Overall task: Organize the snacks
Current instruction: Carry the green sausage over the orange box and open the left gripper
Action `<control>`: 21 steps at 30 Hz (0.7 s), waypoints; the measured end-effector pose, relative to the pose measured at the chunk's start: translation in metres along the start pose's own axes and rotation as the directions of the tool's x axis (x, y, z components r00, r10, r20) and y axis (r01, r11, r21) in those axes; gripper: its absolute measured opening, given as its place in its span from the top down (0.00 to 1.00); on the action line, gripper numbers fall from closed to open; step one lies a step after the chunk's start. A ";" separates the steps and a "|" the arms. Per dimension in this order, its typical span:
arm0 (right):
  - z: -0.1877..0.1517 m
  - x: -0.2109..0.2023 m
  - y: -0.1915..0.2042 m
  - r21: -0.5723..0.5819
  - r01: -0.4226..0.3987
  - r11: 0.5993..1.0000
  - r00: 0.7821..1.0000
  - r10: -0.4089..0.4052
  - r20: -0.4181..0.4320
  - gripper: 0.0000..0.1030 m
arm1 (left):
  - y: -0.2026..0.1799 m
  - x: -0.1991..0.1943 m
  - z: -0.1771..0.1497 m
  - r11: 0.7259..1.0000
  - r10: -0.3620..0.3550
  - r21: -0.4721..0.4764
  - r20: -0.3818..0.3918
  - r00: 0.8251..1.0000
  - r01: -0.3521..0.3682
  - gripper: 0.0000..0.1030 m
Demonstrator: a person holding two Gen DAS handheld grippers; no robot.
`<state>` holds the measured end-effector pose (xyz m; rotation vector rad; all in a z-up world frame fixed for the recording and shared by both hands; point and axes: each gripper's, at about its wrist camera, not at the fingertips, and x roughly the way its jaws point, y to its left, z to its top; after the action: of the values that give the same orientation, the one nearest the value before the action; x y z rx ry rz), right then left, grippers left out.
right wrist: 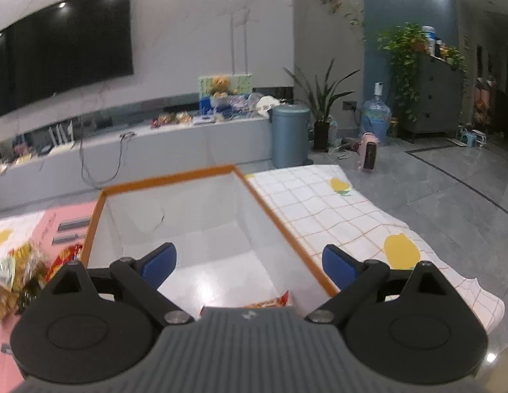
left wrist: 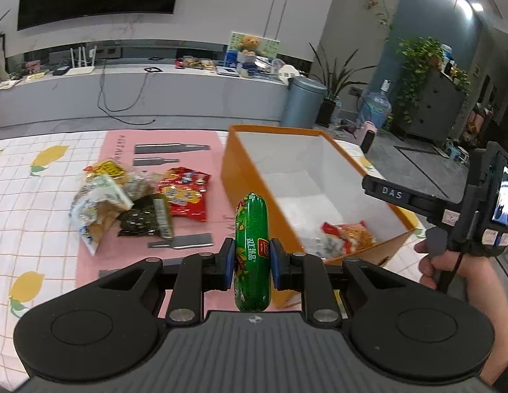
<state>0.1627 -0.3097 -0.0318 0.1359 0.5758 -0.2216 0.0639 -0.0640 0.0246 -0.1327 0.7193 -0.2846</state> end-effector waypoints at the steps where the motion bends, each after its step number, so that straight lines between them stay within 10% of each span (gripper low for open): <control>1: 0.000 -0.001 -0.003 0.003 0.020 1.000 1.000 -0.020 0.007 0.09 | -0.004 0.002 0.002 1.000 -0.006 0.005 -0.007 1.000 0.006 0.77; 21: 0.010 -0.028 -0.040 0.097 0.066 0.993 0.995 -0.072 0.062 0.09 | -0.087 0.089 0.031 0.999 -0.009 0.034 -0.086 0.996 0.012 0.77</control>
<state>0.1353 -0.3454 -0.0108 0.2006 0.5058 -0.3197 0.1300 -0.1732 0.0108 -0.0925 0.7985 -0.3141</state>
